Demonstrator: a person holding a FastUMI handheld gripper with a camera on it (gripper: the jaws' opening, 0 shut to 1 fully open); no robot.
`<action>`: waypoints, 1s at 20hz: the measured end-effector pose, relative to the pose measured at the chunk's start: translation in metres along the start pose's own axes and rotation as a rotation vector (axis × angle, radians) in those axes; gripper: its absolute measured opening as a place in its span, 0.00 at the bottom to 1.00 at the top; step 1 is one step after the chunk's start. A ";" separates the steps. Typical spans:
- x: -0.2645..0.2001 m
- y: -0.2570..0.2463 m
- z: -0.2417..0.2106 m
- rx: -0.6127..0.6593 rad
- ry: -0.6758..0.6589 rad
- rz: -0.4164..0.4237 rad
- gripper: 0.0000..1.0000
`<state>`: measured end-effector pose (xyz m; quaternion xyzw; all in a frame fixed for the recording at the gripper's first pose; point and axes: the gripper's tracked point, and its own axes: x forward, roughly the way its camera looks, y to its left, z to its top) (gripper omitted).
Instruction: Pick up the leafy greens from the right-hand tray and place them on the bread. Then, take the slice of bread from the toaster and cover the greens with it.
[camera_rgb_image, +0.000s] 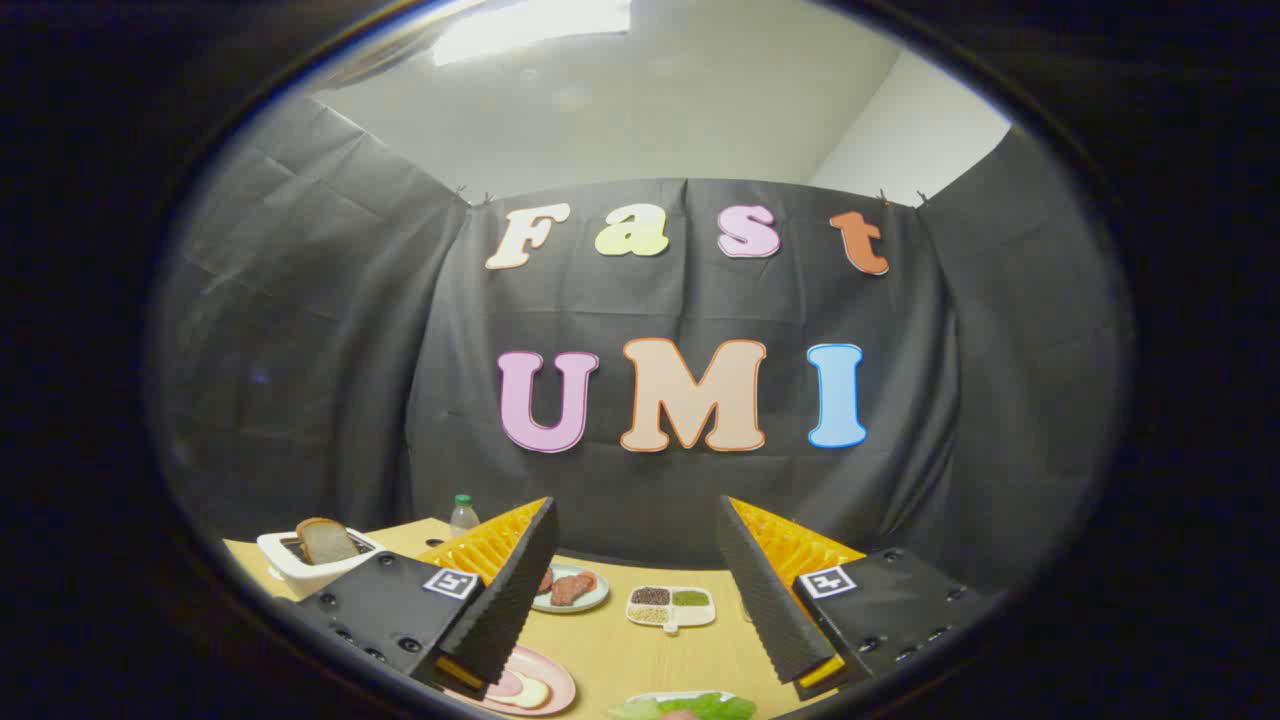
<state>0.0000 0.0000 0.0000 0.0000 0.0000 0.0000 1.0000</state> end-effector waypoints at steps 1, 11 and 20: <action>-0.001 -0.002 -0.001 0.001 -0.001 -0.002 1.00; -0.002 -0.016 0.000 0.001 0.001 0.006 1.00; 0.005 -0.017 -0.008 0.001 0.029 0.068 1.00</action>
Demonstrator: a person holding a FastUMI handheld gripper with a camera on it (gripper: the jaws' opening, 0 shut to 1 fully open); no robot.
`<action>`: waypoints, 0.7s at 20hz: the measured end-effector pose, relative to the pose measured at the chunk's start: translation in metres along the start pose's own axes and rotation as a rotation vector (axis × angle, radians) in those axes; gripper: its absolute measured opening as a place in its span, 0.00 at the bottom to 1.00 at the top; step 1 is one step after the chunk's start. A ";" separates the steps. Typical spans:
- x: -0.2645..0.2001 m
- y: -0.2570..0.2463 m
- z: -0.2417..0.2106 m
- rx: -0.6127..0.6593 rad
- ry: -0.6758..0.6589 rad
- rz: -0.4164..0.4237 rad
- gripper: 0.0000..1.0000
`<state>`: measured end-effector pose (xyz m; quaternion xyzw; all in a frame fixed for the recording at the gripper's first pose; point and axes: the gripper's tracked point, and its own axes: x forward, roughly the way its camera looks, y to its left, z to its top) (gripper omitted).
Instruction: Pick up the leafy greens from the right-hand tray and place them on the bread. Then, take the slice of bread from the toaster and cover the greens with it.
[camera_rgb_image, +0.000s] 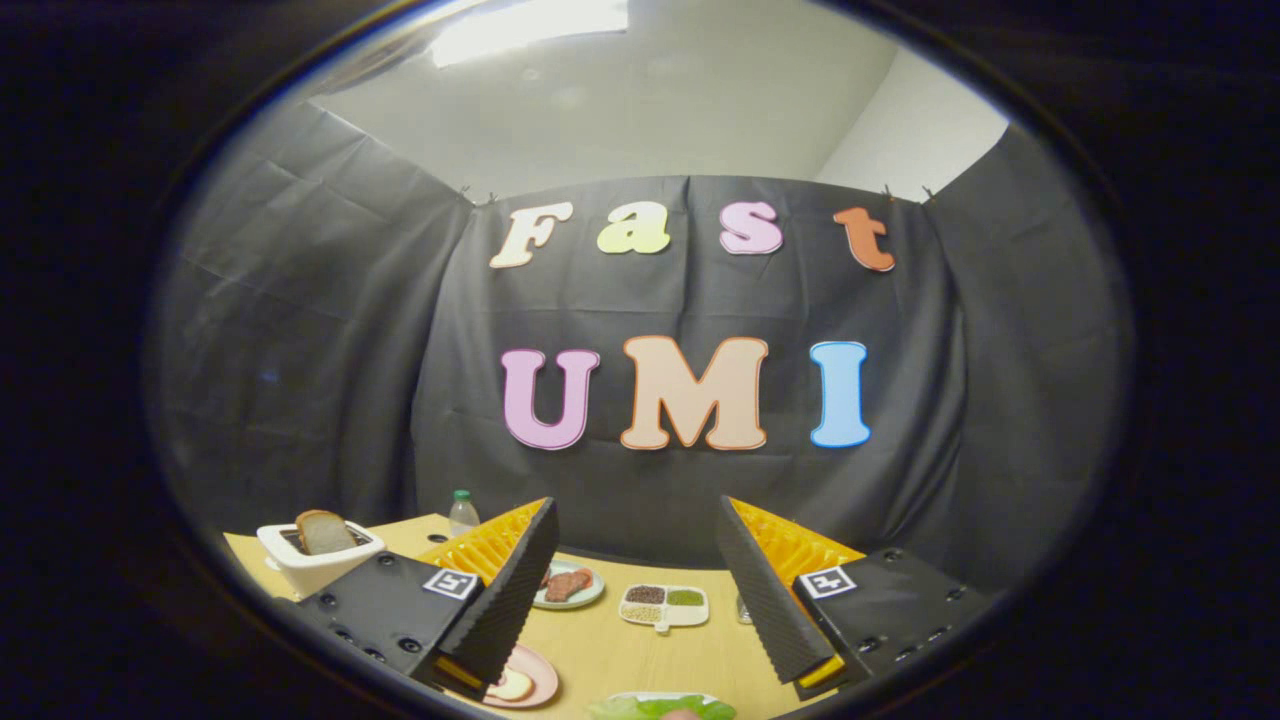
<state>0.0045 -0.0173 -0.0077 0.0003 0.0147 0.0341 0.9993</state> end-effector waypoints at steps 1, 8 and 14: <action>0.001 0.003 -0.005 0.004 0.016 0.023 1.00; 0.013 -0.022 -0.041 -0.047 0.130 0.091 1.00; 0.018 -0.037 -0.084 -0.128 0.251 0.187 1.00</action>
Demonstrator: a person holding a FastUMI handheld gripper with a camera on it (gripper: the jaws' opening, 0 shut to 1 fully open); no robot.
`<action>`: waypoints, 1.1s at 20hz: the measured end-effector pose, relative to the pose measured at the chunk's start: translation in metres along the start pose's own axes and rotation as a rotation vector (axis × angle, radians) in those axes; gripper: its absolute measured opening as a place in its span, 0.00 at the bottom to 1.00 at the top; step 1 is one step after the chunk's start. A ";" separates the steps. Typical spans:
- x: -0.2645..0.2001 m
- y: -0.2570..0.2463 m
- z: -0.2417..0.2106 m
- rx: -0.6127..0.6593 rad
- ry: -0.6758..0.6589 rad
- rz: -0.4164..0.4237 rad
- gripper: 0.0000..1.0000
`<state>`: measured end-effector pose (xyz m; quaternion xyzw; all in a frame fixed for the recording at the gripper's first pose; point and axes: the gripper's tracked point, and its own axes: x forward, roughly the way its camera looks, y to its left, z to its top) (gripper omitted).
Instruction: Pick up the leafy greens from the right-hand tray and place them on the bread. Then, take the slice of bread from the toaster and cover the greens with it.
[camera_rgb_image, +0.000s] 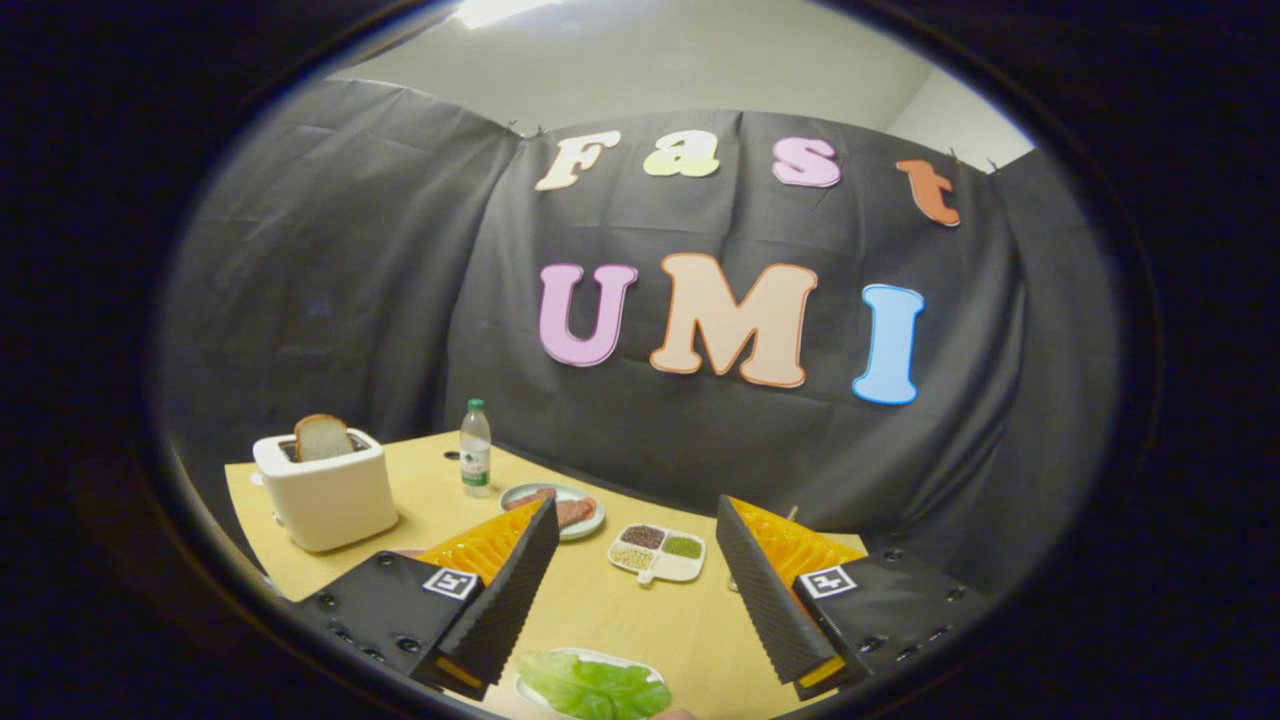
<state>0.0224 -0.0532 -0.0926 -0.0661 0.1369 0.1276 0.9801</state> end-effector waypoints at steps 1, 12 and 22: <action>0.002 0.001 -0.007 -0.015 0.023 0.026 1.00; 0.015 0.019 -0.085 -0.107 0.247 0.256 1.00; 0.017 0.043 -0.167 -0.204 0.475 0.459 0.99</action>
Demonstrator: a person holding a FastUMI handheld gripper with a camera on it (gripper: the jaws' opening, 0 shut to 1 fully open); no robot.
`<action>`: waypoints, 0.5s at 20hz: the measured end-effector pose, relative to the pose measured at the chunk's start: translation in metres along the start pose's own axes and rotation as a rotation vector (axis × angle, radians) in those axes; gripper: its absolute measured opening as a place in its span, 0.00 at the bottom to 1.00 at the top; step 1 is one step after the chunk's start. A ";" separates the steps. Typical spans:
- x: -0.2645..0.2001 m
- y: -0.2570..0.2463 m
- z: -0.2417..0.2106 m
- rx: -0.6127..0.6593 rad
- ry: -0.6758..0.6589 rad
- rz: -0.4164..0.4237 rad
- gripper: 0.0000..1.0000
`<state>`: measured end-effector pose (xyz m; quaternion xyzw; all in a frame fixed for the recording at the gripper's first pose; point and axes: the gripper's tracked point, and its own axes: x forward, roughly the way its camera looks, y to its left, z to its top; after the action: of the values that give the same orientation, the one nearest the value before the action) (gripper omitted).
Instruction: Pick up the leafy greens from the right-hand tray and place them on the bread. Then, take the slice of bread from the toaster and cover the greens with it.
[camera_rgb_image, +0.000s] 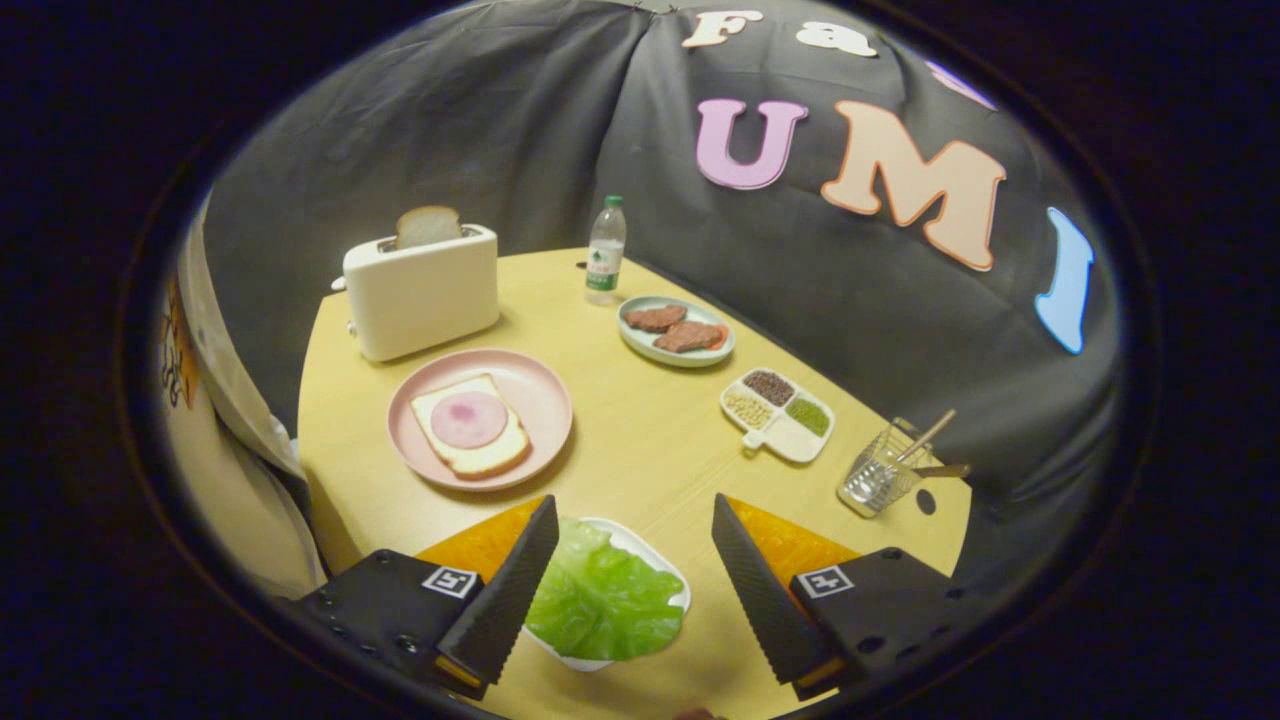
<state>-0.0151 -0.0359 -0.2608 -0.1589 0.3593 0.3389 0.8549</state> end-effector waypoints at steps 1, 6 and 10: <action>0.003 0.003 -0.009 -0.009 0.020 0.014 0.99; 0.018 0.012 -0.038 -0.041 0.116 0.080 0.99; 0.026 0.019 -0.061 -0.046 0.185 0.118 0.99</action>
<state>-0.0457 -0.0413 -0.3222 -0.1878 0.4377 0.3806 0.7926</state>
